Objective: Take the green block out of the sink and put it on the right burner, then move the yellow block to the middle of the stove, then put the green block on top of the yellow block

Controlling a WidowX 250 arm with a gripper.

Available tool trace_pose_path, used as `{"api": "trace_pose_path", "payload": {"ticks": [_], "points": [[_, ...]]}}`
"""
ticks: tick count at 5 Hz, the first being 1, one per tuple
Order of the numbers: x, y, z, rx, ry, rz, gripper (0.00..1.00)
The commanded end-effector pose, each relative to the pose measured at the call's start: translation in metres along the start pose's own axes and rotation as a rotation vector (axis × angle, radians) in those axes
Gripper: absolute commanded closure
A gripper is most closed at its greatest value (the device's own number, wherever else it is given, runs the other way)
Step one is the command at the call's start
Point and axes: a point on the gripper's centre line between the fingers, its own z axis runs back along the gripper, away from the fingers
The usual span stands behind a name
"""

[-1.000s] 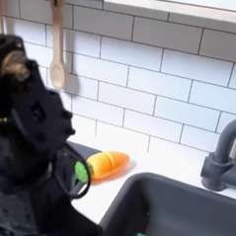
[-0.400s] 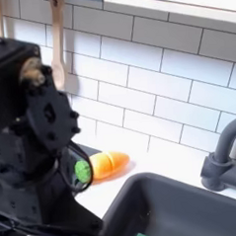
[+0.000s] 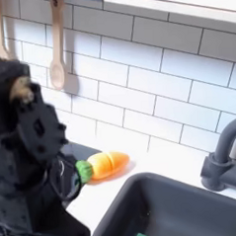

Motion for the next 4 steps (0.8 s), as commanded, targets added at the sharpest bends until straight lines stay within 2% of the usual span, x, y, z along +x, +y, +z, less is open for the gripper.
{"api": "trace_pose_path", "payload": {"ticks": [1,3,4], "points": [[0.004,-0.001,-0.014,-0.026,0.003,-0.021,0.0],[0.012,-0.009,-0.026,-0.058,0.002,-0.02,0.0],[0.021,-0.009,-0.03,-0.062,-0.014,0.0,0.0]]}}
